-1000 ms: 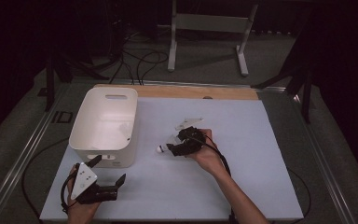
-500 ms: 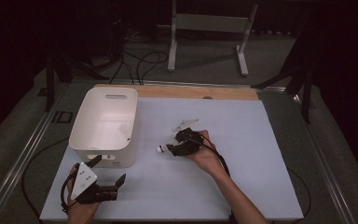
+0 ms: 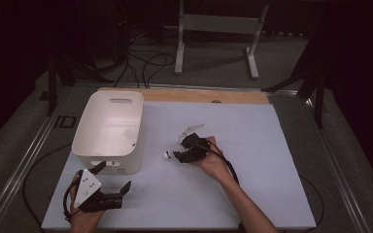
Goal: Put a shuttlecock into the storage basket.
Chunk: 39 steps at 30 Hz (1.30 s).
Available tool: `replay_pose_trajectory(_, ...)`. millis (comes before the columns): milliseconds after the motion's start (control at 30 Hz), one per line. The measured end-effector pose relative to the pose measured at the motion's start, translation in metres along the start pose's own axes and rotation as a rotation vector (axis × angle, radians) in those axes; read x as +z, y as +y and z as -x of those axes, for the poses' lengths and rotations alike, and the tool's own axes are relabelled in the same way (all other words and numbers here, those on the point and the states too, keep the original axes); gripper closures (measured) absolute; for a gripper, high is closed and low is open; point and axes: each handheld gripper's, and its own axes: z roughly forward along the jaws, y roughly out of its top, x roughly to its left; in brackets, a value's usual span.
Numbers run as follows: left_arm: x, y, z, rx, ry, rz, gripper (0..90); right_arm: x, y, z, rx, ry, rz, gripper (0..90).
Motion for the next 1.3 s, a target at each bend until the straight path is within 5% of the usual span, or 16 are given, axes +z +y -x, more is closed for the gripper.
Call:
replay_pose_trajectory(167, 0.000, 0.000, 0.000, 0.000, 0.000, 0.000, 0.3, 0.002, 0.000, 0.000, 0.025, 0.035, -0.001, 47.1)
replay_pose_trajectory(500, 0.000, 0.000, 0.000, 0.002, -0.001, -0.001, 0.3, 0.004, 0.002, -0.006, 0.000, 0.050, 0.007, 56.7)
replay_pose_trajectory(1300, 0.000, 0.000, 0.001, 0.002, -0.003, -0.001, 0.3, 0.013, 0.007, -0.021, -0.071, 0.032, -0.008, 86.9)
